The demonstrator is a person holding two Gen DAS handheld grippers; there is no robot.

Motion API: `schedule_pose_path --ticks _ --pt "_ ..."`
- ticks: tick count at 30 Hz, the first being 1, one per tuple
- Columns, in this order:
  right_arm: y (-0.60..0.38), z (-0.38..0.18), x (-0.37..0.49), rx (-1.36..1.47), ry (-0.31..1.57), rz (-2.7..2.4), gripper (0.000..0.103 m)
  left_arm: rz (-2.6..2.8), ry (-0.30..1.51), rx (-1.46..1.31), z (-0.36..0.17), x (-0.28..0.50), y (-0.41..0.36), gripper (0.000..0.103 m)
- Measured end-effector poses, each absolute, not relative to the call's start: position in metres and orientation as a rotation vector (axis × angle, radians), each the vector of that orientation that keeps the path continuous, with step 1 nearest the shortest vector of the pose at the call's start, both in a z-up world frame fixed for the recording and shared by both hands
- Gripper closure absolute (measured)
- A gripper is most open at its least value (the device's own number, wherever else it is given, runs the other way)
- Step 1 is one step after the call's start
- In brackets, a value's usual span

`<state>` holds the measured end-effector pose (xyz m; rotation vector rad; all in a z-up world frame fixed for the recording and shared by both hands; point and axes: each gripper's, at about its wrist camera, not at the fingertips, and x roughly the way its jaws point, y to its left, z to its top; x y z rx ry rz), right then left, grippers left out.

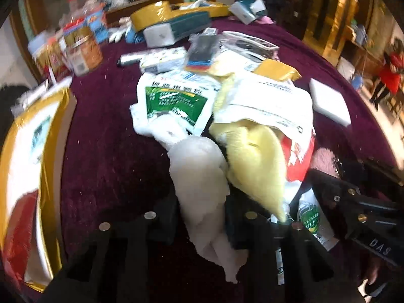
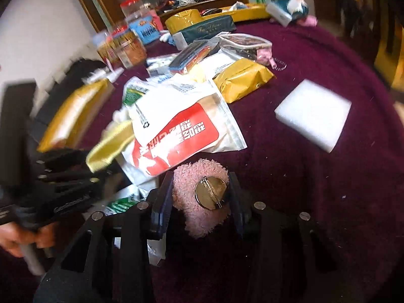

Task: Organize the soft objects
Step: 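Grasp the white towel with the left gripper while the right gripper grasps the pink fuzzy roll, then lay the white towel on the tray with left while right sets the pink roll on it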

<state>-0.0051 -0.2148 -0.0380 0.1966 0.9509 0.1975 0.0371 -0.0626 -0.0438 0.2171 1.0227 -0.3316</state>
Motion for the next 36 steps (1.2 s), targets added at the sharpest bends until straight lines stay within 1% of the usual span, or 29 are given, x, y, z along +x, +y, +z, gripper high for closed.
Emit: schedule_pose_path --ticks 2,4,9,12,18,23,26,29,32,36 --pt "-0.209 -0.036 -0.006 0.156 0.946 0.172 0.064 -0.345 0.980 0.262 -0.044 0.030 -0.065 0.077" --pt "-0.215 -0.037 -0.007 0.185 0.944 0.173 0.065 -0.372 0.968 0.226 -0.044 0.029 -0.057 0.078" --pt "-0.239 -0.040 -0.007 0.394 0.953 0.217 0.065 -0.393 0.965 0.141 -0.040 0.029 -0.033 0.079" --pt "-0.253 -0.044 -0.013 0.583 0.947 0.307 0.065 -0.386 0.955 0.097 -0.037 0.038 -0.021 0.080" --pt "-0.259 -0.046 -0.021 0.816 0.918 0.443 0.065 -0.390 0.907 0.056 -0.020 0.029 0.002 0.080" --pt "-0.247 -0.036 -0.022 0.880 0.908 0.516 0.065 -0.396 0.844 0.025 0.002 0.015 0.018 0.080" --pt "-0.227 -0.016 -0.017 0.873 0.888 0.574 0.065 -0.375 0.782 0.027 0.024 0.003 0.033 0.080" --pt "-0.191 0.015 0.001 0.784 0.869 0.629 0.065 -0.330 0.742 0.021 0.042 -0.004 0.058 0.080" --pt "-0.130 0.042 0.029 0.662 0.870 0.690 0.065 -0.231 0.721 0.004 0.054 -0.005 0.095 0.080" --pt "-0.038 0.061 0.071 0.497 0.866 0.736 0.065 -0.103 0.731 -0.025 0.054 0.004 0.145 0.079"
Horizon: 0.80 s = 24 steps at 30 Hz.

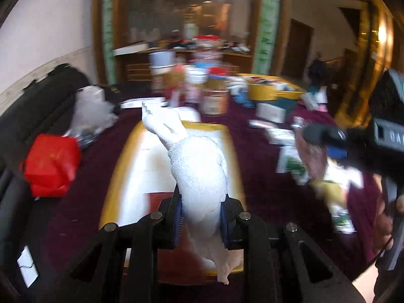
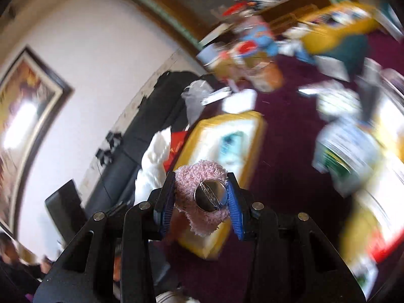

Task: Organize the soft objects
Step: 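Lay the white towel on the tray with left while right sets the pink roll on it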

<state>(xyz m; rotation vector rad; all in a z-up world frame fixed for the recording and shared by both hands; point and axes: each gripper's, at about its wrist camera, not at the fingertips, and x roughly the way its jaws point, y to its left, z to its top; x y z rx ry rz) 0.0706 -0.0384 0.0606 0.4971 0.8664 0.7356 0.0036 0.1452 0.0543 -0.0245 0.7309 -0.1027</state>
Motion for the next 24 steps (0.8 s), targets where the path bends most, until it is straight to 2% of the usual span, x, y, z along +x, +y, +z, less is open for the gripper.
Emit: schedule_pose_path --ticks 3,4,5,6,8,13,15,17,18,20,22,24 --pt "0.017 0.060 0.101 0.393 0.857 0.714 0.064 -0.054 0.764 -0.044 0.046 0.019 0.172 0.075" --pt "0.035 0.057 0.110 0.341 0.863 0.691 0.058 -0.049 0.788 -0.043 0.041 0.028 0.177 0.071" --pt "0.051 0.053 0.119 0.280 0.881 0.665 0.056 -0.056 0.806 -0.047 0.038 0.033 0.180 0.060" --pt "0.066 0.047 0.127 0.224 0.901 0.633 0.056 -0.069 0.824 -0.053 0.034 0.039 0.181 0.044" --pt "0.076 0.040 0.134 0.183 0.911 0.620 0.056 -0.080 0.840 -0.068 0.029 0.047 0.183 0.031" --pt "0.043 0.047 0.120 0.234 0.885 0.665 0.054 -0.065 0.754 -0.117 0.037 0.036 0.189 0.031" --pt "0.013 0.053 0.108 0.326 0.836 0.707 0.046 -0.073 0.739 -0.138 0.040 0.030 0.188 0.030" --pt "-0.008 0.061 0.101 0.427 0.774 0.731 0.025 -0.094 0.729 -0.162 0.040 0.027 0.181 0.030" --pt "-0.012 0.064 0.101 0.470 0.760 0.724 0.022 -0.088 0.729 -0.182 0.040 0.026 0.177 0.030" --pt "-0.003 0.062 0.114 0.527 0.820 0.786 0.022 -0.095 0.726 -0.213 0.040 0.022 0.172 0.030" --pt "0.016 0.055 0.124 0.467 0.898 0.780 0.022 -0.073 0.739 -0.199 0.038 0.016 0.170 0.030" --pt "0.017 0.050 0.122 0.453 0.891 0.774 0.022 -0.044 0.757 -0.191 0.036 0.011 0.175 0.030"
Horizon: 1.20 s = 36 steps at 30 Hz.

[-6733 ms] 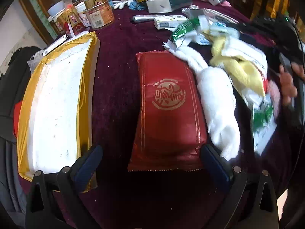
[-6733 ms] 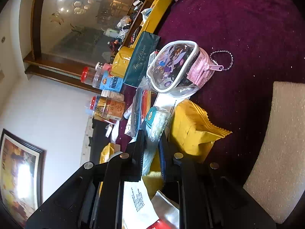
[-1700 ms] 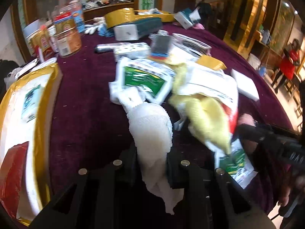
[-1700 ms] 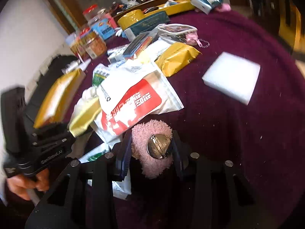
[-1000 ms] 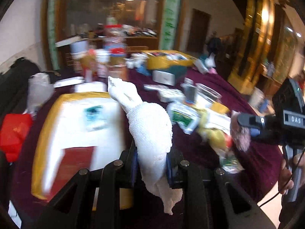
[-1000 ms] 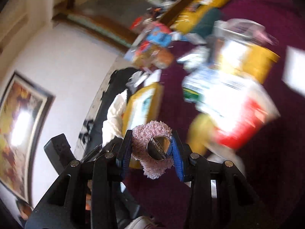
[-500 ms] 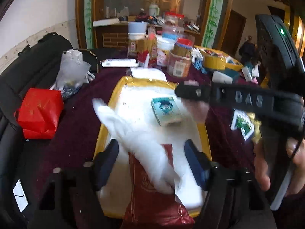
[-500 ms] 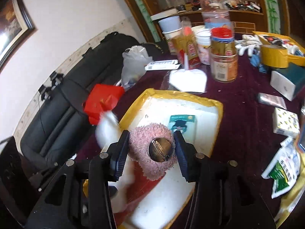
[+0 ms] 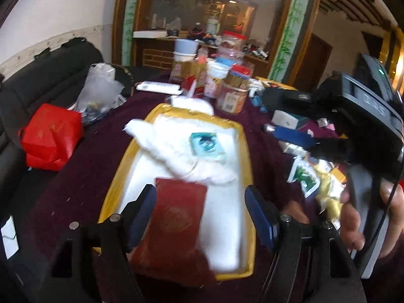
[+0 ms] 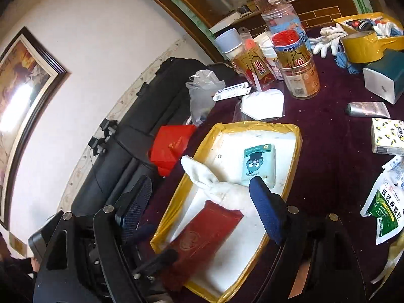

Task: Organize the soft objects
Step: 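Lay the white towel on the tray with left while right sets the pink roll on it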

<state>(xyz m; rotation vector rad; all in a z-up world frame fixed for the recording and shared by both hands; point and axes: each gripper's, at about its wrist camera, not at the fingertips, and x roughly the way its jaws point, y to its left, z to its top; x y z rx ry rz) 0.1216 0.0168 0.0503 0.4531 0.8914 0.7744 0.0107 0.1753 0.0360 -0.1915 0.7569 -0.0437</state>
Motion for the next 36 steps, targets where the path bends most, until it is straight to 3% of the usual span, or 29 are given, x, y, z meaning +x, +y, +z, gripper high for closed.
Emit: schedule_pose_path --ticks 6,11,18,19,20,22,28,36 --pt "-0.033 0.029 0.092 0.029 0.988 0.502 0.022 -0.029 0.779 -0.184 0.034 0.003 0.184 0.030" --pt "-0.060 0.001 0.063 -0.037 1.101 0.478 0.022 -0.103 0.777 -0.163 0.032 0.007 0.162 0.030" --pt "-0.036 -0.040 0.051 -0.231 1.062 0.358 0.022 -0.148 0.798 -0.118 0.026 0.000 0.142 0.030" --pt "-0.037 -0.042 0.051 -0.212 1.044 0.363 0.026 -0.148 0.804 -0.114 0.025 -0.001 0.143 0.030" --pt "-0.039 -0.043 0.051 -0.191 1.032 0.378 0.040 -0.145 0.807 -0.112 0.024 -0.002 0.144 0.030" --pt "-0.038 -0.048 0.055 -0.167 1.039 0.367 0.054 -0.138 0.810 -0.118 0.024 -0.004 0.147 0.030" --pt "-0.038 -0.044 0.059 -0.122 1.059 0.353 0.066 -0.142 0.805 -0.166 0.023 -0.007 0.161 0.030" --pt "-0.010 0.033 0.080 0.181 0.976 0.597 0.066 -0.150 0.801 -0.176 0.021 -0.008 0.169 0.030"
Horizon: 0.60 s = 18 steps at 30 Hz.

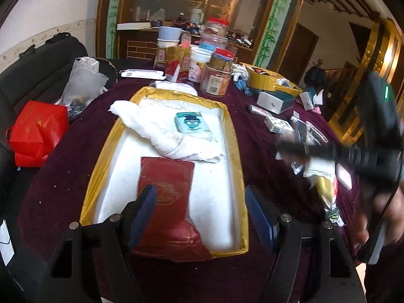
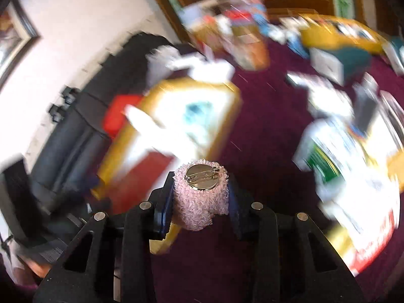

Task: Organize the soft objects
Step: 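Lay the white towel on the tray with left while right sets the pink roll on it, then move the right gripper to the white foam block and grasp it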

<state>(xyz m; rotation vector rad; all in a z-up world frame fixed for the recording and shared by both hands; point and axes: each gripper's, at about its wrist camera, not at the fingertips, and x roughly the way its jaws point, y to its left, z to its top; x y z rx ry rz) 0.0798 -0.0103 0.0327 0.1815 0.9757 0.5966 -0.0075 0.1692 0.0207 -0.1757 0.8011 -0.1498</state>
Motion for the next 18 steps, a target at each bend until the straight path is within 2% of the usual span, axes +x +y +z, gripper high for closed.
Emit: schedule_pose_path --ticks 2,6,8,10,18 --pt "0.026 0.049 0.084 0.077 0.896 0.596 0.064 -0.134 0.803 -0.183 0.021 -0.007 0.175 0.030" --pt "0.101 0.054 0.087 -0.209 0.758 0.548 0.053 -0.081 0.806 -0.199 0.021 -0.008 0.191 0.030" --pt "0.125 0.053 0.081 -0.356 0.668 0.490 0.042 -0.058 0.809 -0.204 0.021 -0.007 0.198 0.030" --pt "0.140 0.053 0.076 -0.448 0.607 0.446 0.036 -0.043 0.814 -0.204 0.020 -0.007 0.202 0.030" --pt "0.124 0.075 0.065 -0.410 0.541 0.482 0.035 -0.049 0.819 -0.174 0.023 -0.006 0.188 0.030"
